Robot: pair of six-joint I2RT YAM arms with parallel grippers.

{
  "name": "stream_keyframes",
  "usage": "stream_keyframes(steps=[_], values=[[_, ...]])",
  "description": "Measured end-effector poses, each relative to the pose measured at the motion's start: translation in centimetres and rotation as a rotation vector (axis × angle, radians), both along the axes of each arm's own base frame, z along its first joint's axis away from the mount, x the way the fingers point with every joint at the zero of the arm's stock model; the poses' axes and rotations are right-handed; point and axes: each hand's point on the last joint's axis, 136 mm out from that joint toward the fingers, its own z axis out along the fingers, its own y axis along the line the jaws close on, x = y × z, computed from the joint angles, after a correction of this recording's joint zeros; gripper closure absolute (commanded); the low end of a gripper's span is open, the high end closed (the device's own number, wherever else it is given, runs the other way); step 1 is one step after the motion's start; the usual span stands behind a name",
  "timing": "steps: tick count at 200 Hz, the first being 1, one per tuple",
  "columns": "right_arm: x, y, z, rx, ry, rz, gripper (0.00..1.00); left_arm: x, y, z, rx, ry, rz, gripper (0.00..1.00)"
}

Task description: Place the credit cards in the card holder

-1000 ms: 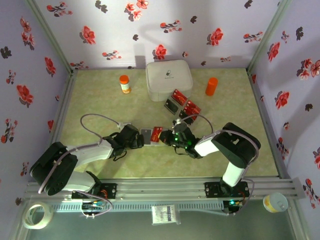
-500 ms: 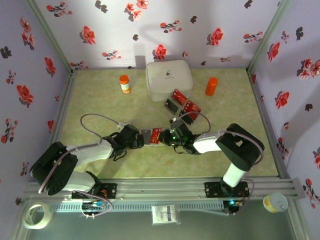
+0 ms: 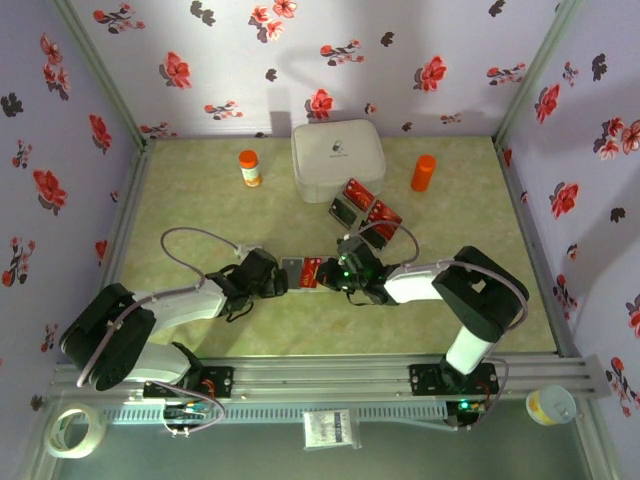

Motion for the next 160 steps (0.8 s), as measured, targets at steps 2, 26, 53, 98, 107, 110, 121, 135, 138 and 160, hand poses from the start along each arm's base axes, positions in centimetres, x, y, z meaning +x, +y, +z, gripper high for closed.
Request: stream_keyframes(steps=[2,26,53,98,107,110,121,135,138,160], values=[[0.0,0.0,0.0,0.0,0.001,0.001,1.0,0.0,0.0,0.0,0.0,0.0,0.0,0.06],[-0.1,0.0,-0.1,-0.012,0.01,0.009,1.0,0.0,0.0,0.0,0.0,0.0,0.0,0.06],[-0.1,0.0,-0.1,-0.02,0.018,0.009,1.0,0.0,0.0,0.0,0.002,0.001,0.0,0.06],[-0.2,0.4,-0.4,-0.029,0.043,0.024,1.0,0.0,0.0,0.0,0.001,0.0,0.001,0.06],[-0.2,0.6,-0.4,-0.031,0.047,0.031,1.0,0.0,0.0,0.0,0.001,0.0,0.001,0.06],[-0.2,0.6,-0.4,-0.032,0.048,0.032,1.0,0.0,0.0,0.0,0.001,0.0,0.001,0.06],[-0.1,0.7,-0.5,-0.033,0.053,0.038,1.0,0.0,0.0,0.0,0.001,0.0,0.001,0.06],[-0.1,0.8,-0.6,-0.034,0.059,0.044,1.0,0.0,0.0,0.0,0.001,0.0,0.001,0.06],[-0.1,0.9,-0.7,-0.035,0.06,0.044,1.0,0.0,0.0,0.0,0.001,0.0,0.001,0.06],[0.0,1.1,-0.7,-0.04,0.066,0.059,1.0,0.0,0.0,0.0,0.001,0.0,0.001,0.06]])
